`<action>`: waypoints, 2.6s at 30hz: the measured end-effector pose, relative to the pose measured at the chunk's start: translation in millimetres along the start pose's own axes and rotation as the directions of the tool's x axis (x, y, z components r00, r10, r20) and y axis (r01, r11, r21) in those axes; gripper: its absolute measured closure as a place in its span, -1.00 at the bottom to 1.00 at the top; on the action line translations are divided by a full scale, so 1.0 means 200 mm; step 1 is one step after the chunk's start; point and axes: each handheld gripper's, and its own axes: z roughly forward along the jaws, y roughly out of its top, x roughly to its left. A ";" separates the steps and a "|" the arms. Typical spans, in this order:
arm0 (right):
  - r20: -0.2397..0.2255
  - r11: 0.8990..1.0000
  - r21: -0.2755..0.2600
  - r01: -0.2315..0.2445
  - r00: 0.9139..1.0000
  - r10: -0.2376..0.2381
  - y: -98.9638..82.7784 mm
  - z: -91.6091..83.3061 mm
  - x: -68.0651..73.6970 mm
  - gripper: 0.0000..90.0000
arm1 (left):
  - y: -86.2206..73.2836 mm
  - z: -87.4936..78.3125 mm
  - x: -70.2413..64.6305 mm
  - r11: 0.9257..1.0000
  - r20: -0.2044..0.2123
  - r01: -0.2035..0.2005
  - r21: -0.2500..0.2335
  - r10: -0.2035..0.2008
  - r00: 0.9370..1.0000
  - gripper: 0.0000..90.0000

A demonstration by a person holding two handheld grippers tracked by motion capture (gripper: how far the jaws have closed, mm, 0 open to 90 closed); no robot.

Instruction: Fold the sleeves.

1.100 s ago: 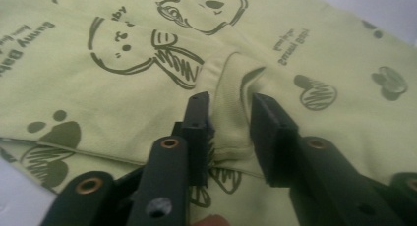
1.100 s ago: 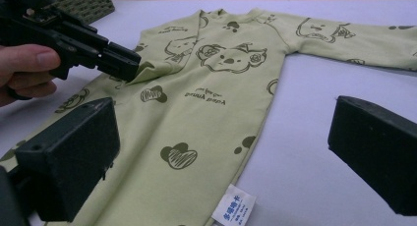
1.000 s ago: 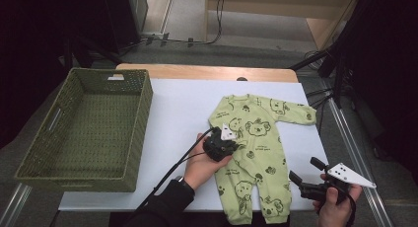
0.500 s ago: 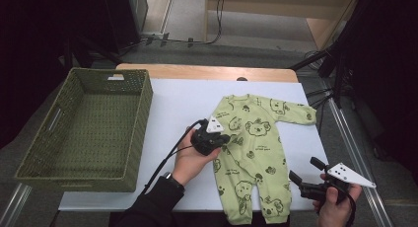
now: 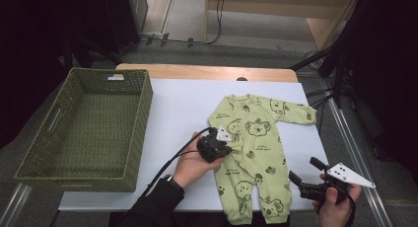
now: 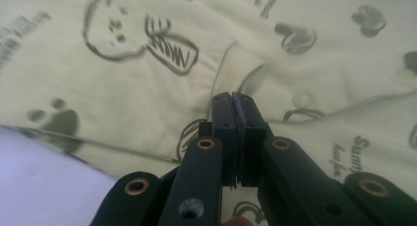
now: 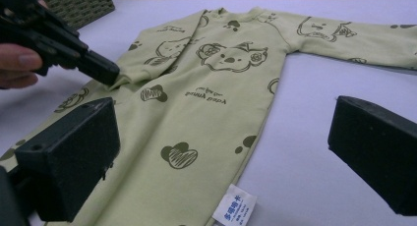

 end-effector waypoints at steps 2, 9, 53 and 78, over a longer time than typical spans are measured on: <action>0.002 1.000 -0.001 -0.002 1.000 0.002 0.00 0.00 0.00 -1.00 | -0.01 0.02 0.00 0.999 0.020 0.033 -0.016 -0.032 0.999 0.84; 0.003 1.000 -0.001 -0.002 1.000 0.002 0.00 0.00 -0.01 -1.00 | 0.00 -0.02 0.01 0.992 0.080 0.096 -0.086 -0.089 0.993 0.54; 0.012 1.000 0.015 0.013 1.000 -0.013 0.00 0.01 0.00 -1.00 | -0.43 -0.50 -0.03 0.883 0.021 0.188 -0.430 -0.199 0.980 -1.00; 0.028 1.000 0.029 0.008 1.000 -0.009 -0.01 0.02 -0.02 -1.00 | -0.63 -0.59 -0.04 0.878 -0.052 0.177 -0.444 -0.222 0.974 -1.00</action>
